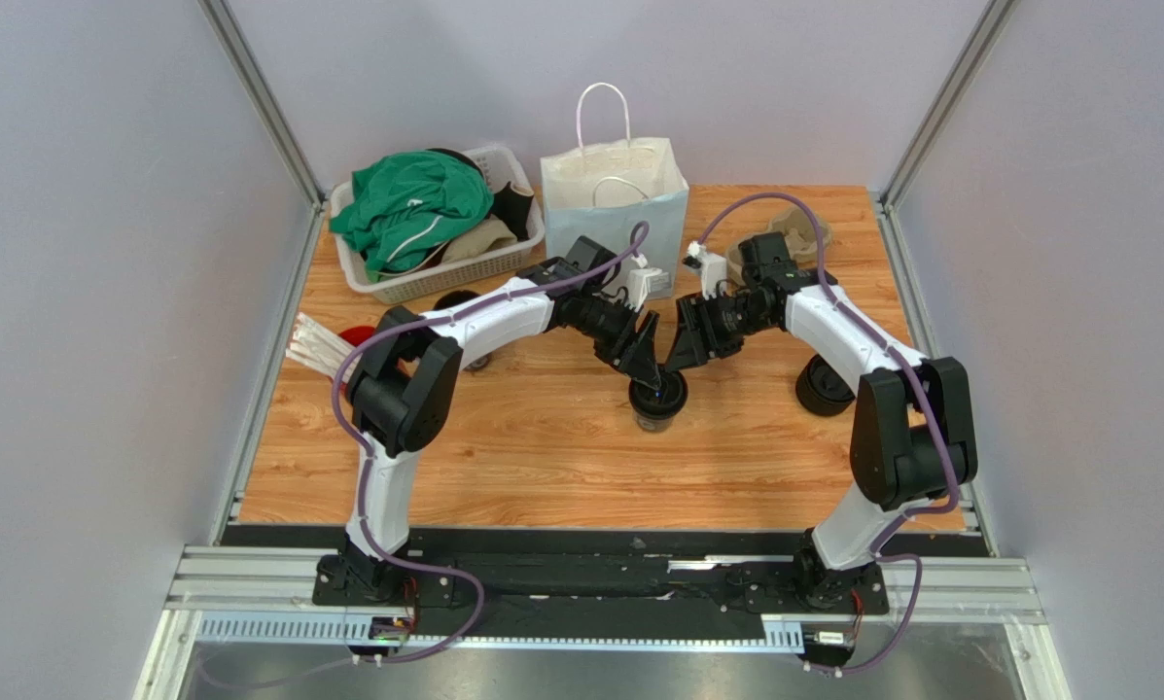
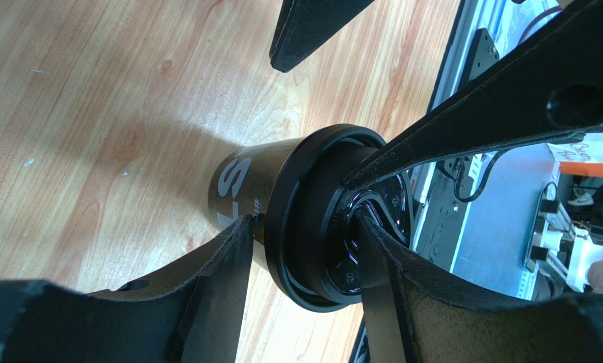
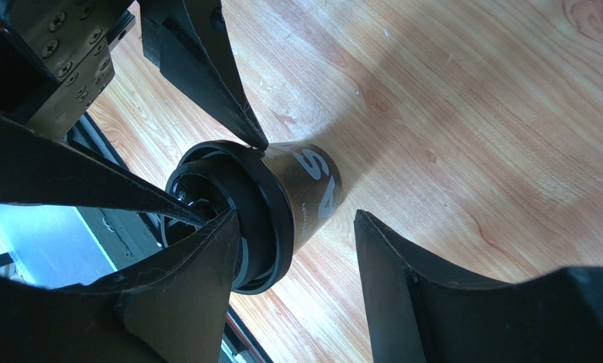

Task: Pack the takeout coffee

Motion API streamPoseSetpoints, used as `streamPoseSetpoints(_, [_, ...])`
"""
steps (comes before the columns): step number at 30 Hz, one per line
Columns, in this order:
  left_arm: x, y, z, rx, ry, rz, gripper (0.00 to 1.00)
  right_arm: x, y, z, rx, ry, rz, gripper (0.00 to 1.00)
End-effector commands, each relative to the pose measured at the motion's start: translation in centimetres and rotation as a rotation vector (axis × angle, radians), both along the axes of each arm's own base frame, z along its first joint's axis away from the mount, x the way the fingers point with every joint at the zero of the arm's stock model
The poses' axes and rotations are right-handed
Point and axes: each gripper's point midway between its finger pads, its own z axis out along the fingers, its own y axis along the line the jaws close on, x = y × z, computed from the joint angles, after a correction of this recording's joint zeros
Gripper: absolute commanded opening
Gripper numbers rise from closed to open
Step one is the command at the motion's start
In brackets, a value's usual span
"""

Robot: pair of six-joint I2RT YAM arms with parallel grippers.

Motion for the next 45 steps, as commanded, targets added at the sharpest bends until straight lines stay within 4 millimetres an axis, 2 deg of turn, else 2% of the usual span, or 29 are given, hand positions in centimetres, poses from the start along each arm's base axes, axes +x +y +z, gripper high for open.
streamPoseSetpoints(1, [-0.3, 1.6, -3.6, 0.133, -0.053, 0.003, 0.59, 0.3, -0.4, -1.4, -0.04, 0.006, -0.002, 0.6])
streamPoseSetpoints(9, [-0.3, 1.6, -3.6, 0.132, -0.052, 0.003, 0.59, 1.1, -0.4, 1.6, 0.013, -0.08, -0.022, 0.6])
streamPoseSetpoints(14, [-0.2, 1.6, -3.6, 0.132, -0.056, 0.004, 0.59, 1.3, -1.2, 3.9, 0.093, -0.098, -0.055, 0.6])
streamPoseSetpoints(18, [-0.1, 1.7, -3.6, 0.134, -0.056, 0.006, 0.59, 1.5, -1.8, 2.7, 0.07, -0.078, -0.071, 0.6])
streamPoseSetpoints(25, [-0.2, 1.6, -3.6, 0.133, -0.058, 0.004, 0.59, 1.2, -1.5, 0.7, 0.072, 0.006, -0.059, 0.6])
streamPoseSetpoints(36, [-0.2, 1.7, -3.9, 0.139, -0.055, 0.004, 0.59, 0.4, -0.2, -0.3, 0.064, 0.035, -0.018, 0.59])
streamPoseSetpoints(45, [-0.2, 1.8, -4.2, 0.143, -0.05, 0.005, 0.59, -0.2, 0.1, -0.6, 0.053, 0.045, 0.0, 0.59])
